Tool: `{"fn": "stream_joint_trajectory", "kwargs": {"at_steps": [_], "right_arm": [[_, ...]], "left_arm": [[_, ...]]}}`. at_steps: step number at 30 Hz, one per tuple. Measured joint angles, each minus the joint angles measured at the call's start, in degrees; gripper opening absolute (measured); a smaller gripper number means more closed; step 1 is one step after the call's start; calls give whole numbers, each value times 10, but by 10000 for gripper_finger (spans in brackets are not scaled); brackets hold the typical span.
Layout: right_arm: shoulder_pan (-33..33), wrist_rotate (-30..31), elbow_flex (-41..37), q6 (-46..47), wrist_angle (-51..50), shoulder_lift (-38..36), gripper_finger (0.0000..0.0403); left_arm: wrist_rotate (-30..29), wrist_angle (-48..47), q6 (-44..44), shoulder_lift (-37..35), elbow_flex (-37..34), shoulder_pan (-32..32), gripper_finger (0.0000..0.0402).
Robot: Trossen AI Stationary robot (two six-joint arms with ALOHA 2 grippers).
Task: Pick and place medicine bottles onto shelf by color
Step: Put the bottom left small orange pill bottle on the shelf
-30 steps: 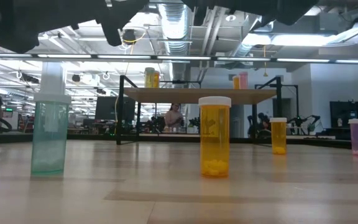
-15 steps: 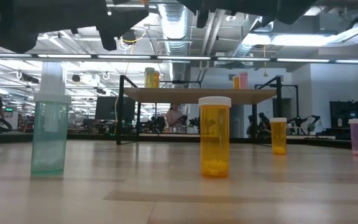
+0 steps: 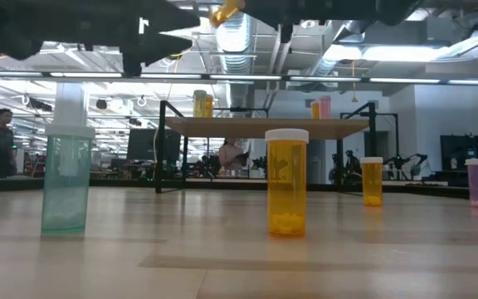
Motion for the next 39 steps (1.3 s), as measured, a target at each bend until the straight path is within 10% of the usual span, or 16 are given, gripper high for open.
{"fn": "stream_joint_trajectory", "kwargs": {"at_steps": [11, 39], "right_arm": [[-103, 0, 87, -22, -201, 8, 123], [-216, -2, 454, -68, -583, 268, 125]], "left_arm": [[36, -417, -177, -213, 0, -2, 241], [43, -480, -195, -227, 0, -18, 241]]}}
